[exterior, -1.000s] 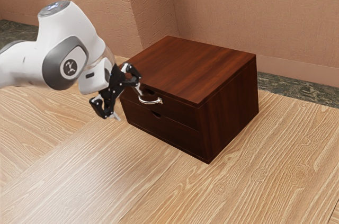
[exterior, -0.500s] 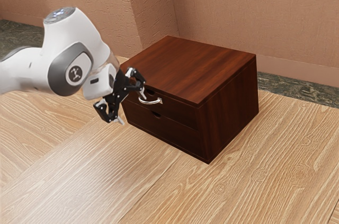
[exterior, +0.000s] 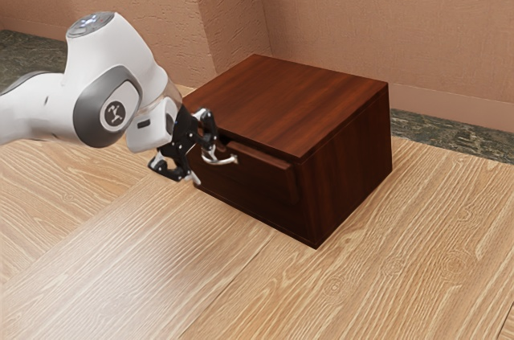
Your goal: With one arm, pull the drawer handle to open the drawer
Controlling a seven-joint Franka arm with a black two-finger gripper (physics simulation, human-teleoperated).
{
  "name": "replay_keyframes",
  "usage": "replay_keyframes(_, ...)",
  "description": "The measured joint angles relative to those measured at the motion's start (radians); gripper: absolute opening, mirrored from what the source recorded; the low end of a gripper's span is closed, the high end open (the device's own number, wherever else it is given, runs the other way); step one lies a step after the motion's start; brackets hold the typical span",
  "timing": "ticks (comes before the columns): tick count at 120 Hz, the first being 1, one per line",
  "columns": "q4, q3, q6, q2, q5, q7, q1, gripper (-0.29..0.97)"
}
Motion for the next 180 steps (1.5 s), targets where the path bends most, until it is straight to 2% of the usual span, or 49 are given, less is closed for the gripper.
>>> replay_keyframes(19, -0.017, 0.0, 0.001, -0.015, 0.0, 0.0, 0.001, 0.1)
replay_keyframes(40, -0.056, -0.001, 0.002, -0.058, 0.0, -0.001, 0.004, 0.04)
replay_keyframes(147, -0.298, -0.003, 0.027, -0.303, 0.017, -0.005, 0.026, 0.02)
replay_keyframes(180, -0.362, -0.003, 0.028, -0.382, 0.042, -0.012, 0.034, 0.01)
